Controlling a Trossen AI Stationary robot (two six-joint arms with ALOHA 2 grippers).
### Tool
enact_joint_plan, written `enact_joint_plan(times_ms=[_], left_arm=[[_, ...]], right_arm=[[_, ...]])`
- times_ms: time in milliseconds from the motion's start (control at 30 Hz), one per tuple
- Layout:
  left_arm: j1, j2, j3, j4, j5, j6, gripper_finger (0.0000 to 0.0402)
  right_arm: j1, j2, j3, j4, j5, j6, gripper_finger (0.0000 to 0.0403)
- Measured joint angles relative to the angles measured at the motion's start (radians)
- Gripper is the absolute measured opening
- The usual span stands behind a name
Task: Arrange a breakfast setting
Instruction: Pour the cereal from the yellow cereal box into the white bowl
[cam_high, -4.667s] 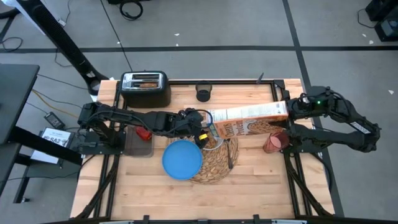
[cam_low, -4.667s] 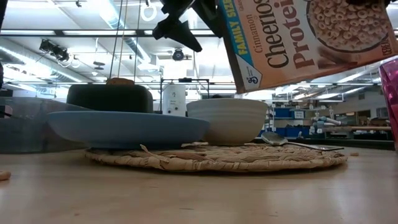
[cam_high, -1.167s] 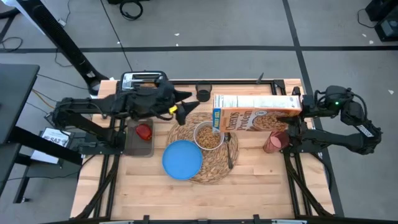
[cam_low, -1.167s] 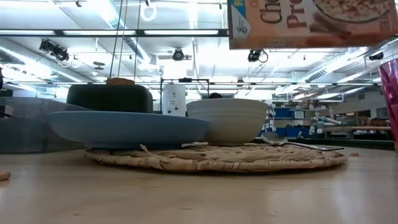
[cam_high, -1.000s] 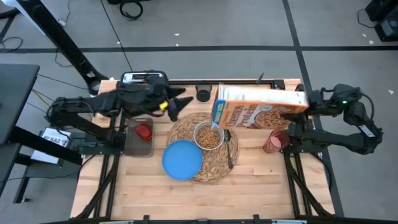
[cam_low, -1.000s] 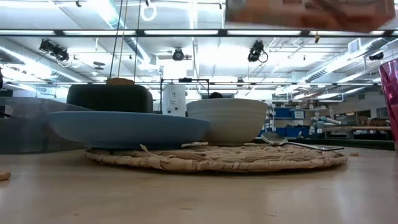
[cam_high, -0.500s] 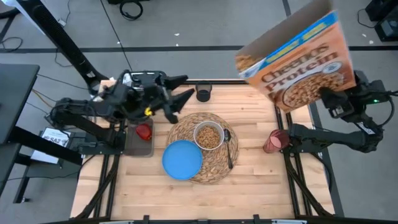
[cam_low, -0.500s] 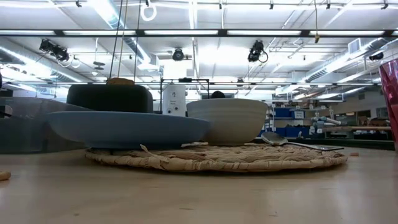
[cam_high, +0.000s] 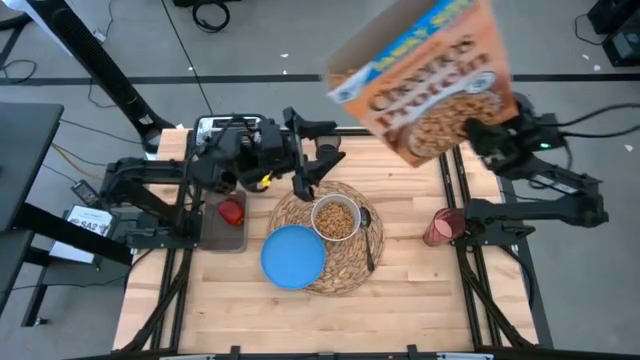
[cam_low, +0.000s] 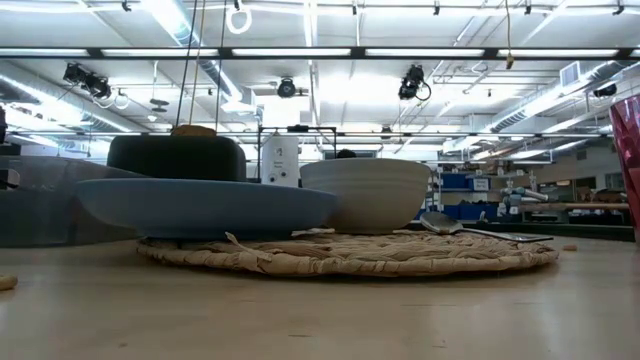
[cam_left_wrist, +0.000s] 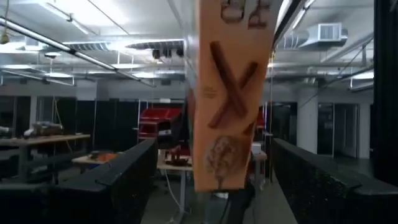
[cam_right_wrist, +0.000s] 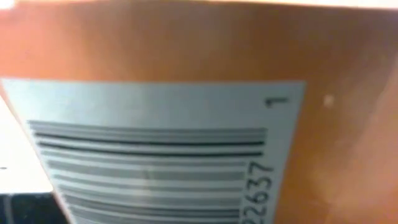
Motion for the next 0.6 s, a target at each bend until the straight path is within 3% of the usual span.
enact_joint_plan(times_ms=[167,333,433,600], left_arm=[[0.063,0.036,0.000,0.063,0.119,-0.071,0.0316],[0.094,0.059,0.000,0.084,0.146,-0.113,0.0316],[0.100,0.075,-0.001,0.123,0.216,-0.117,0.0316],[0.103,0.097,0.000,0.180,0.229,-0.142,0.0316]], right_arm=[[0.001,0.116,-0.001,0.069,0.000,-0.025,0.0270],[0.001,0.189,-0.002,0.184,0.027,-0.025,0.0270],[0.001,0.209,-0.001,0.190,0.046,-0.048,0.0270],[0.002,0.230,-0.001,0.215,0.051,-0.069,0.0270]])
